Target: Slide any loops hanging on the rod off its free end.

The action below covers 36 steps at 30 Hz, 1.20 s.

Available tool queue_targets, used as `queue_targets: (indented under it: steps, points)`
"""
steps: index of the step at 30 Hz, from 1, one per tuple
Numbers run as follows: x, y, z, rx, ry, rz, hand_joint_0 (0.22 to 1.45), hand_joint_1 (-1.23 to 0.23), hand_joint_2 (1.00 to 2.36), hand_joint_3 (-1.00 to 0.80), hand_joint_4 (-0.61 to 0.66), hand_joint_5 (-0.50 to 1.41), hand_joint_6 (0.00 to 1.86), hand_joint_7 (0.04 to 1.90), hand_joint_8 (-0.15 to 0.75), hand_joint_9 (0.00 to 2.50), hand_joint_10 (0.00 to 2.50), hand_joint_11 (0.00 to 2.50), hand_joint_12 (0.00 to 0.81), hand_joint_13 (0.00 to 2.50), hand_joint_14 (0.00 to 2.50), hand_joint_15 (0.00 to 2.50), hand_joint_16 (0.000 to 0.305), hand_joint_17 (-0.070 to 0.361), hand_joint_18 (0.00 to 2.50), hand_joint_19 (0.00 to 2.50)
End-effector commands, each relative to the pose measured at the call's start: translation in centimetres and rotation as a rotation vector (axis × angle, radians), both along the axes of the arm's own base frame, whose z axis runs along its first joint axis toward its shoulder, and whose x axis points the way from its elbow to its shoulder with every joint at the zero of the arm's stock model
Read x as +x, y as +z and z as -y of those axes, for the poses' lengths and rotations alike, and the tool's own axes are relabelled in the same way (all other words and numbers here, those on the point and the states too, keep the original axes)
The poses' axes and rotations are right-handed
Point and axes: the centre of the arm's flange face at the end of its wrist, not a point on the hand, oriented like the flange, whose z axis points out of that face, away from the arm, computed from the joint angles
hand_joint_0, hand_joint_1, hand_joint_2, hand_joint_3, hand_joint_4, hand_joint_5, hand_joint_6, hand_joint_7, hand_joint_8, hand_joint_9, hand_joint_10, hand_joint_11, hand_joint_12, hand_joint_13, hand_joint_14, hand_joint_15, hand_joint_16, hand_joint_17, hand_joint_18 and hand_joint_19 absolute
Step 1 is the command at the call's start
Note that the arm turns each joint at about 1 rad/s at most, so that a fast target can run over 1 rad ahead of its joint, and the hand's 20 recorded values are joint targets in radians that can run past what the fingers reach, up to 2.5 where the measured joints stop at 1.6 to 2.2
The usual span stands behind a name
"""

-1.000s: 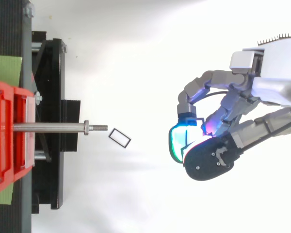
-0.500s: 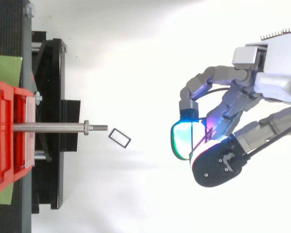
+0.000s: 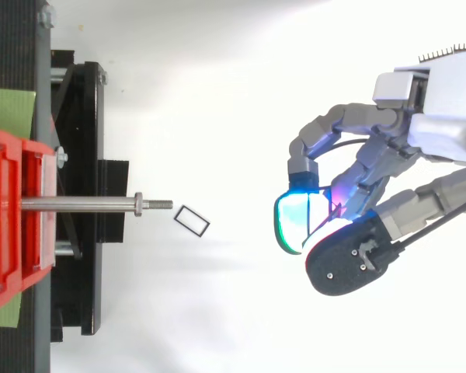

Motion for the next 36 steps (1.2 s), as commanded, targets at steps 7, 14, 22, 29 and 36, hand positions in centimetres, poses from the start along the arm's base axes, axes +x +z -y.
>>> queue_targets:
  steps: [7, 14, 22, 29, 36]
  points:
    - [0.01, 0.04, -0.01, 0.000, 0.000, 0.001, 0.47, -0.81, 1.00, -0.50, 0.17, -0.16, 0.88, 0.97, 0.321, 1.03, 0.01, 0.54, 0.365, 0.76, 0.01, 0.21, 0.049, 0.111, 0.86, 0.39]
    - [0.00, 0.04, 0.10, 0.000, -0.001, 0.001, 0.61, -0.45, 1.00, -0.50, 0.11, -0.14, 0.84, 1.04, 0.298, 1.06, 0.02, 0.52, 0.334, 0.75, 0.01, 0.24, 0.043, 0.097, 0.80, 0.48]
    - [-0.03, -0.03, 0.10, 0.000, -0.001, 0.000, 0.62, -0.57, 1.01, -0.38, 0.13, -0.14, 0.84, 1.06, 0.306, 1.05, 0.02, 0.54, 0.342, 0.74, 0.01, 0.25, 0.045, 0.101, 0.79, 0.48]
    - [0.02, -0.06, 0.11, -0.003, -0.001, 0.000, 0.62, -0.67, 1.01, -0.31, 0.13, -0.15, 0.85, 1.11, 0.313, 1.04, 0.01, 0.54, 0.343, 0.74, 0.01, 0.24, 0.045, 0.101, 0.80, 0.47]
    - [0.00, 0.04, 0.11, -0.003, -0.001, 0.001, 0.62, -0.75, 1.01, -0.27, 0.14, -0.16, 0.88, 1.05, 0.315, 1.01, 0.02, 0.55, 0.351, 0.73, 0.01, 0.23, 0.046, 0.104, 0.81, 0.45]
